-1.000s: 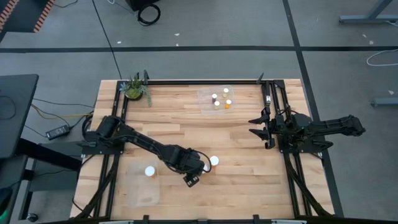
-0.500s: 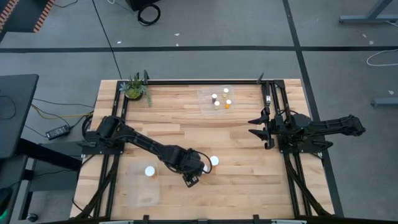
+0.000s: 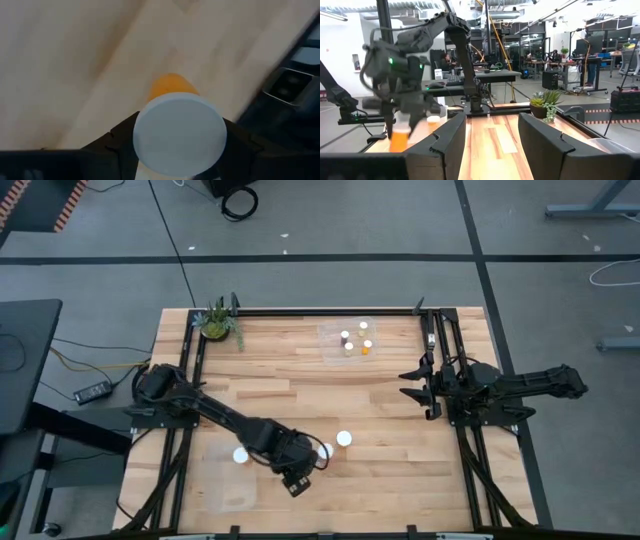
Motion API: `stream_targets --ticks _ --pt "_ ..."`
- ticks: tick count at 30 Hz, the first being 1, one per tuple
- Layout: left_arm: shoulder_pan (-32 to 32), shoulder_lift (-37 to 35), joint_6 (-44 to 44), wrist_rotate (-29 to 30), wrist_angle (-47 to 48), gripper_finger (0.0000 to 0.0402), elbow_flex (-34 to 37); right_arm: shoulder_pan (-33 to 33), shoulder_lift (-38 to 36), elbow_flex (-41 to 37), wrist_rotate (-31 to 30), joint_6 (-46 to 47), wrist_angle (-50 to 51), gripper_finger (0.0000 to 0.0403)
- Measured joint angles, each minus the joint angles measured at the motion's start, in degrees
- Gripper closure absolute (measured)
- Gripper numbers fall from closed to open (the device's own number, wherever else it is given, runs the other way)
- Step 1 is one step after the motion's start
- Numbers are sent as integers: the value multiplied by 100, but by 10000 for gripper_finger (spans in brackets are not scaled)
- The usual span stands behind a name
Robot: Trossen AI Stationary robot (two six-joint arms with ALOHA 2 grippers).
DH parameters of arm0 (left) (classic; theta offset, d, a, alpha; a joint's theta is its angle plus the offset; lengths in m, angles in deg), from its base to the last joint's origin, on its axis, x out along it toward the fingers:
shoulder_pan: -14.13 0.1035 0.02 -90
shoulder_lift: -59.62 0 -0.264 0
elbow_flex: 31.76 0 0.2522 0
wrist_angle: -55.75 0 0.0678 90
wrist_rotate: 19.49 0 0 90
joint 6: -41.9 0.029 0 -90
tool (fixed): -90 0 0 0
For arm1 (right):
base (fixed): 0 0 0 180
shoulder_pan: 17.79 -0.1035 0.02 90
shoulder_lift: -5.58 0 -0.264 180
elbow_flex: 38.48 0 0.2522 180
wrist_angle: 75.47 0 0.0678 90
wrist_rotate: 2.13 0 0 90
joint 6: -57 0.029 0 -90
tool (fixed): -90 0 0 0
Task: Pick and place medicine bottles into bin by pill shape (circle, oval)
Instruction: Put the big orange pill bottle into the bottom transparent bin
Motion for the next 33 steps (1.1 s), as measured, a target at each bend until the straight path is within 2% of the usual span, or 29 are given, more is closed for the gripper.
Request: stream_targets --ticks 4,11,18,20,27,33 --pt "-229 -330 -719 1 194 196 0 -1 0 0 0 0 7 214" --pt "-814 -703 -2040 -14 1235 175 0 -1 0 0 0 0 13 214" --pt "-1386 -789 -3111 3 1906 195 0 -1 0 0 -2 0 14 214" --pt "-1534 -733 -3346 -4 1899 195 7 1 0 0 0 0 14 214" --pt "-1964 -616 -3873 0 1929 156 252 -1 4 0 -2 0 32 214" --pt "-2103 -616 -4144 209 1531 178 563 -1 7 0 -2 0 42 214"
